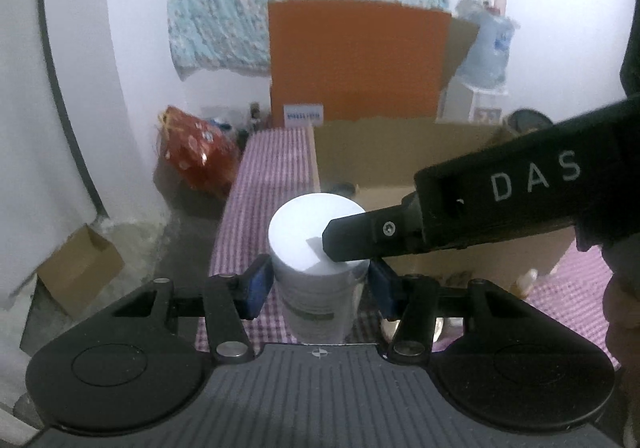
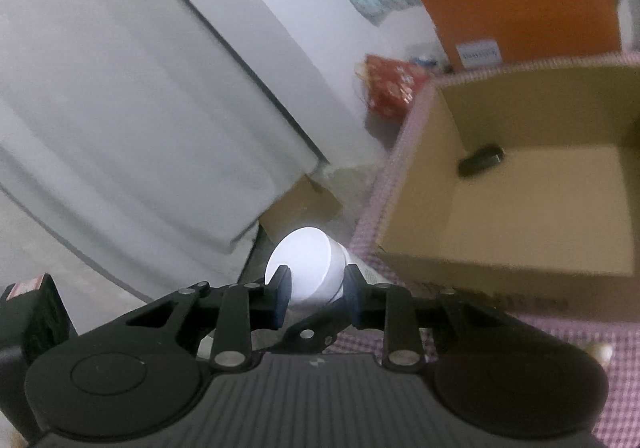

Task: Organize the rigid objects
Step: 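Lower the white pill bottle into the box and open the right gripper, then grasp the black cylinder with the right gripper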

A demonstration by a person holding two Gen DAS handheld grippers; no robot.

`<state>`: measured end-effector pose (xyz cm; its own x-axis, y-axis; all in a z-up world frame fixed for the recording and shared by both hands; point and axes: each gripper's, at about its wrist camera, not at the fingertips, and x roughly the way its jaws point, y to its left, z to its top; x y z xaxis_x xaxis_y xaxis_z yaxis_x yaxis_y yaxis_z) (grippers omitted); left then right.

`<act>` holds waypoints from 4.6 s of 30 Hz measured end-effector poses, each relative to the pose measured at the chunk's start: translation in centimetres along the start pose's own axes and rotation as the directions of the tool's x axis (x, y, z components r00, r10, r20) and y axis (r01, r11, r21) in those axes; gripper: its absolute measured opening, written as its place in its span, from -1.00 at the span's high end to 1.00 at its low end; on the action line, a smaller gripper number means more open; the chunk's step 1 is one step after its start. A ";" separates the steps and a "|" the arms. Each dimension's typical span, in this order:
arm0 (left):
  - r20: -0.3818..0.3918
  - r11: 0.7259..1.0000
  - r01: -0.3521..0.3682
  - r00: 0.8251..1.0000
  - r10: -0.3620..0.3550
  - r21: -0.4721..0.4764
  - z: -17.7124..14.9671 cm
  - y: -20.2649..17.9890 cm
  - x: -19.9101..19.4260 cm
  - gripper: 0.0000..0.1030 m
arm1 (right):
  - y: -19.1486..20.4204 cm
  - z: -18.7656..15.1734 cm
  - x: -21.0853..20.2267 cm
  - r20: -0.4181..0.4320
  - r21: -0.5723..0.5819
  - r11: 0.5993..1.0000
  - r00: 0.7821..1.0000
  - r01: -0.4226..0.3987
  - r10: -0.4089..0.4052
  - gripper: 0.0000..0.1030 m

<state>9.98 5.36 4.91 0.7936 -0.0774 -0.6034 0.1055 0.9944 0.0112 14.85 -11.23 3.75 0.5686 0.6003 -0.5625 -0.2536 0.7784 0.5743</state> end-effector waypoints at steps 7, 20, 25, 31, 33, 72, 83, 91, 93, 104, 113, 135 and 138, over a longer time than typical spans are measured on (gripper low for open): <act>0.080 1.000 0.019 0.997 -0.019 -0.001 3.5 0.2 -1.9 -0.01 | 2.2 2.7 -2.6 0.083 -0.067 0.998 0.996 -0.013 0.018 0.39; 0.011 0.992 0.107 0.994 -0.108 0.069 10.2 -4.7 4.6 -0.01 | -3.7 10.1 -4.1 0.140 0.020 0.999 0.989 0.049 -0.052 0.39; -0.062 0.985 0.153 0.987 -0.149 0.075 11.7 -6.6 10.1 -0.01 | -8.9 12.7 -2.5 0.111 0.093 0.992 0.989 0.089 -0.099 0.39; -0.153 0.983 0.170 0.975 -0.158 0.069 12.1 -7.9 15.8 -0.01 | -15.2 14.8 0.5 0.058 0.186 0.978 0.992 0.099 -0.111 0.39; -0.188 0.983 0.169 0.970 -0.154 0.066 12.0 -8.0 17.2 -0.01 | -16.6 15.1 1.6 0.042 0.198 0.974 0.992 0.108 -0.118 0.39; -0.072 0.982 0.179 0.982 -0.175 0.059 10.5 -6.3 4.0 -0.94 | -12.1 8.9 -12.2 0.279 0.131 0.990 0.960 -0.052 0.014 0.15; -0.164 0.960 0.278 0.949 -0.268 0.043 0.0 -7.9 -1.0 -0.96 | -12.1 -5.3 -17.6 0.234 0.221 0.975 0.970 0.007 -0.060 0.15; -0.315 0.939 0.326 0.907 -0.279 0.109 -6.2 -13.6 3.2 -0.53 | -15.7 -10.5 -10.8 0.032 0.281 0.950 0.988 0.134 -0.149 0.26; -0.345 0.936 0.335 0.896 -0.281 0.107 -7.0 -14.3 3.9 -0.40 | -16.7 -10.5 -9.7 0.011 0.287 0.948 0.989 0.139 -0.148 0.28; -0.425 0.917 0.394 0.842 -0.333 0.060 -8.0 -15.5 6.0 0.08 | -19.6 -11.4 -7.1 -0.079 0.343 0.935 0.995 0.090 -0.067 0.59; -0.479 0.914 0.406 0.801 -0.358 -0.003 -8.5 -15.3 7.1 0.08 | -19.9 -11.0 -6.8 -0.116 0.351 0.934 0.993 0.062 -0.023 0.60; -0.496 0.917 0.392 0.811 -0.308 0.072 -8.7 -15.4 6.3 0.25 | -19.0 -11.1 -5.0 -0.209 0.336 0.940 0.978 0.067 0.005 0.57; -0.476 0.913 0.398 0.822 -0.312 0.089 -8.5 -15.4 5.0 0.25 | -17.7 -11.3 -5.9 -0.194 0.322 0.944 0.981 0.068 -0.004 0.58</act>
<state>7.26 -9.69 -5.09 0.3343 -0.3390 -0.8794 0.4657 0.8706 -0.1586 7.14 -26.53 -9.80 0.4072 0.6212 -0.6696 0.0515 0.7164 0.6958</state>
